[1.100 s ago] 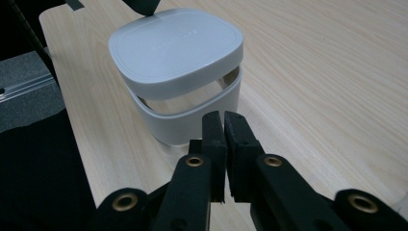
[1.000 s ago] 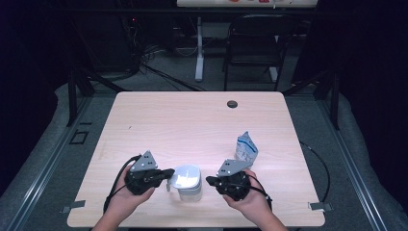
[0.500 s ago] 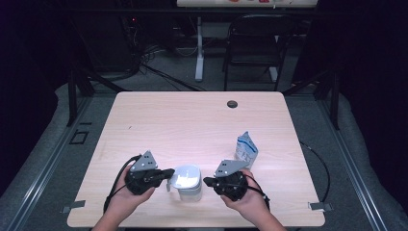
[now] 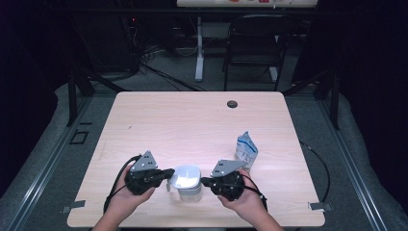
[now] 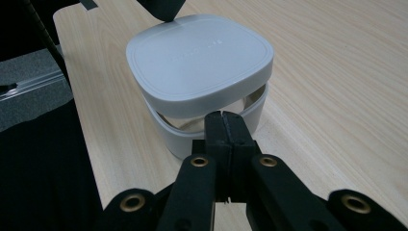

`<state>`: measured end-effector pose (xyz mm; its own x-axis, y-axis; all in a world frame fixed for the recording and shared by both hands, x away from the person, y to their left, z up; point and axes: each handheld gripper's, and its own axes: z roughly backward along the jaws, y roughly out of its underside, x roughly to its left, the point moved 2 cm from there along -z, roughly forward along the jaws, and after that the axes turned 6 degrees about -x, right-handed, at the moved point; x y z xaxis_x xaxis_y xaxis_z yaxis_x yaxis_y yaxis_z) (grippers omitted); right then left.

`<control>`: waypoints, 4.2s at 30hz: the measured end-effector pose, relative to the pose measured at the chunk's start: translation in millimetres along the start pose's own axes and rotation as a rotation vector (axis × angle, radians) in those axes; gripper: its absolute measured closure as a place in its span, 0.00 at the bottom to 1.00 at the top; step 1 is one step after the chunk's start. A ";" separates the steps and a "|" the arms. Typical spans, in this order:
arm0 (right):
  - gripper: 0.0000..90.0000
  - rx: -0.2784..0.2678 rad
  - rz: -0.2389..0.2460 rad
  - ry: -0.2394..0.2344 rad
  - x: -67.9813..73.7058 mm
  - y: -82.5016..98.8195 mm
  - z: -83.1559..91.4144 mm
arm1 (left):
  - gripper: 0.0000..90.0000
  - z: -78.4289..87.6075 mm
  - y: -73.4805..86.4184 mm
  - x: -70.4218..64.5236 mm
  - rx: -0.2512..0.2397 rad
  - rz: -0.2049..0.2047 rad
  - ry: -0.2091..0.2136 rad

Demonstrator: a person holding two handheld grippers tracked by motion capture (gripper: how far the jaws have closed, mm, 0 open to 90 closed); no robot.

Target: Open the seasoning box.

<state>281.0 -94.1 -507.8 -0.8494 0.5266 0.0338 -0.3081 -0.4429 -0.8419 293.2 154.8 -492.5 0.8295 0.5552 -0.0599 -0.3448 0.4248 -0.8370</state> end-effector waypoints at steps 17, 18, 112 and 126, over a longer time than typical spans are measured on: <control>1.00 0.008 0.004 0.000 1.2 -3.2 1.6 | 0.86 11.3 0.7 10.8 -0.047 0.031 -0.031; 1.00 0.005 0.004 0.001 1.6 -4.1 1.7 | 0.83 13.4 1.9 13.7 -0.052 0.035 -0.043; 0.98 -0.104 0.061 -0.041 24.9 -58.7 -12.2 | 0.53 24.8 11.9 38.1 -0.101 0.091 -0.185; 0.96 -0.117 0.064 -0.055 30.1 -65.3 -19.1 | 0.53 25.2 13.2 40.0 -0.105 0.098 -0.189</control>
<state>283.8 -35.6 -462.1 -0.8892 0.4576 0.0049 -0.2032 -0.3853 -0.9002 310.8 200.7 -492.3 0.6941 0.7182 -0.0488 -0.3638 0.2914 -0.8847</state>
